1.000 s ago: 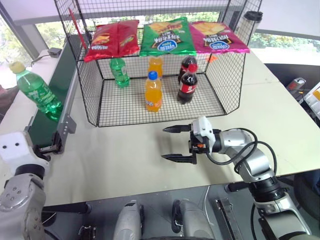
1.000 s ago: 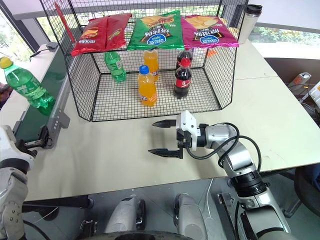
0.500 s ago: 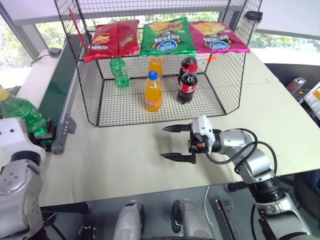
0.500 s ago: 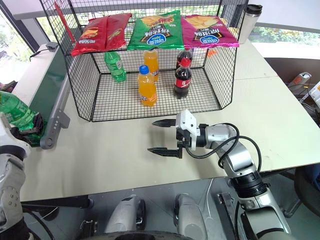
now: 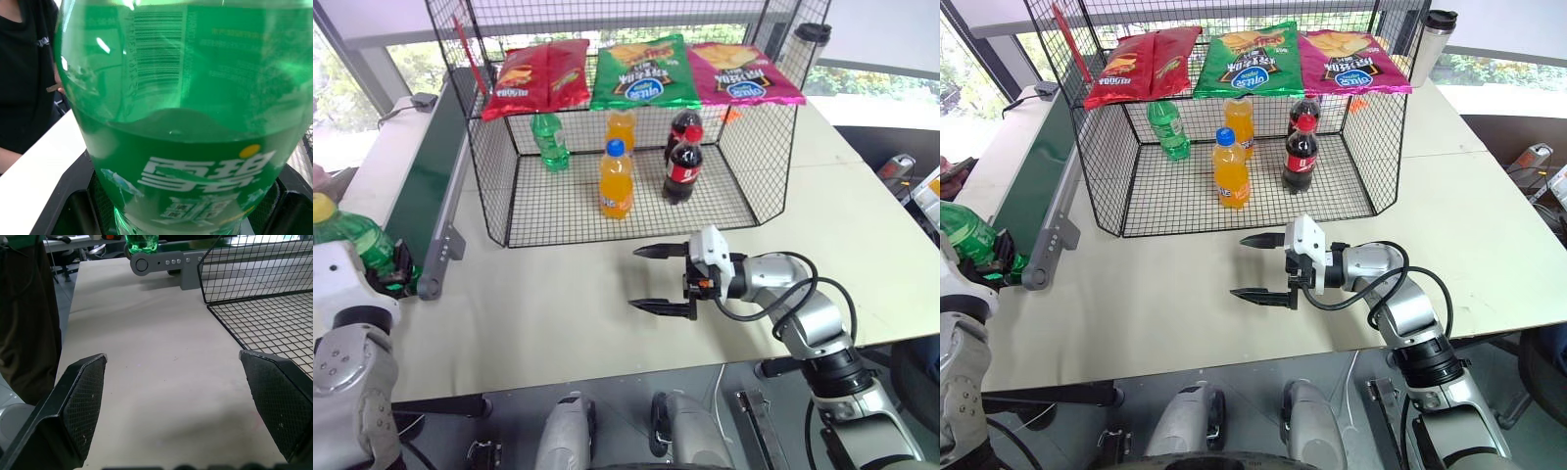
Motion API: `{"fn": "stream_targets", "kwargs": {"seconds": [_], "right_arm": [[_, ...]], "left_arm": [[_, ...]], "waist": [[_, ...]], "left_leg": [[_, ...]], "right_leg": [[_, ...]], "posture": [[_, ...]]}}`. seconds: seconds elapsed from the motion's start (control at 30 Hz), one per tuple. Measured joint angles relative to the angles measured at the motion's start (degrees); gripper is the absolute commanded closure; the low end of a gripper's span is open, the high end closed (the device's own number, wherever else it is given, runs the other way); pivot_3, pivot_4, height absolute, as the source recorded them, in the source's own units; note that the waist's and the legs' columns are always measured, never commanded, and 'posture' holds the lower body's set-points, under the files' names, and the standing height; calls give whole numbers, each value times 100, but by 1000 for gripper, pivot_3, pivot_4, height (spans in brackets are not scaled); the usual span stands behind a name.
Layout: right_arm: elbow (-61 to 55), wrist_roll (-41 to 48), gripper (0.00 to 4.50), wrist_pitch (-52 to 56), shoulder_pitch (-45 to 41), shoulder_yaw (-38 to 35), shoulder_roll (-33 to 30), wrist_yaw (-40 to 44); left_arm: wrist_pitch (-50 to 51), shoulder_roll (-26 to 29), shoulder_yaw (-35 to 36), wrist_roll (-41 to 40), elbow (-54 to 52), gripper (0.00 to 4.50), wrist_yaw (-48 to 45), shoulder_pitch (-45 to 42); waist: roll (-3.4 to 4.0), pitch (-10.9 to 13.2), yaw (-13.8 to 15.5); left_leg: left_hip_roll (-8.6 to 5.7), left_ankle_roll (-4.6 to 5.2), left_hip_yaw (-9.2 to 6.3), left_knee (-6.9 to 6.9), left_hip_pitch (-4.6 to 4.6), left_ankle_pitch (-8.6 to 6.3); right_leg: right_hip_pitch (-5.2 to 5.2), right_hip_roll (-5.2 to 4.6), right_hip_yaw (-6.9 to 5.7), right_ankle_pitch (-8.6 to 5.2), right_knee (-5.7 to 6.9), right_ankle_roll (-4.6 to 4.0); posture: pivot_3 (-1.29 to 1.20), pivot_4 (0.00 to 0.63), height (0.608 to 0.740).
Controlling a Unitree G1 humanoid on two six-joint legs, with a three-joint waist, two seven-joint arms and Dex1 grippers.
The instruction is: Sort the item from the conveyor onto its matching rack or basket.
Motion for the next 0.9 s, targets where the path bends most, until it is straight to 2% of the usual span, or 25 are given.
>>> {"fn": "stream_targets", "kwargs": {"seconds": [0.2,0.33,0.43,0.73,0.9], "right_arm": [[-1,79,0,65,-23,-36,7,-8],[-6,327,0,318,-109,-187,97,-167],[-6,349,0,373,-220,-271,176,-331],[207,75,0,108,-212,-255,181,-440],[264,-5,0,-2,-208,-250,184,-439]], "left_arm": [[352,411,112,-16,-234,1753,82,-141],[600,882,354,-22,-481,1753,171,-660],[802,1009,295,-206,-650,1753,119,-1056],[1245,761,-1311,-522,-691,1753,-5,-1644],[1276,671,-1849,-595,-626,1753,-148,-1840]], "waist": [[-6,3,-6],[-6,3,-3],[-6,3,-3],[-7,3,-19],[-7,3,-16]], "left_leg": [[1,0,-2,0,-3,0],[1,0,-2,0,-2,0],[-1,-1,-1,0,-3,0],[0,-1,4,-1,-4,0],[1,-1,2,-1,-3,1]], "right_leg": [[-3,2,-2,5,-1,9],[-2,1,-1,5,-1,9],[0,0,-1,6,-4,10],[-1,4,0,8,-4,13],[-1,7,-1,7,-2,13]], "posture": [[0,150,740],[0,150,740],[0,150,740],[0,150,740],[0,150,740]]}}
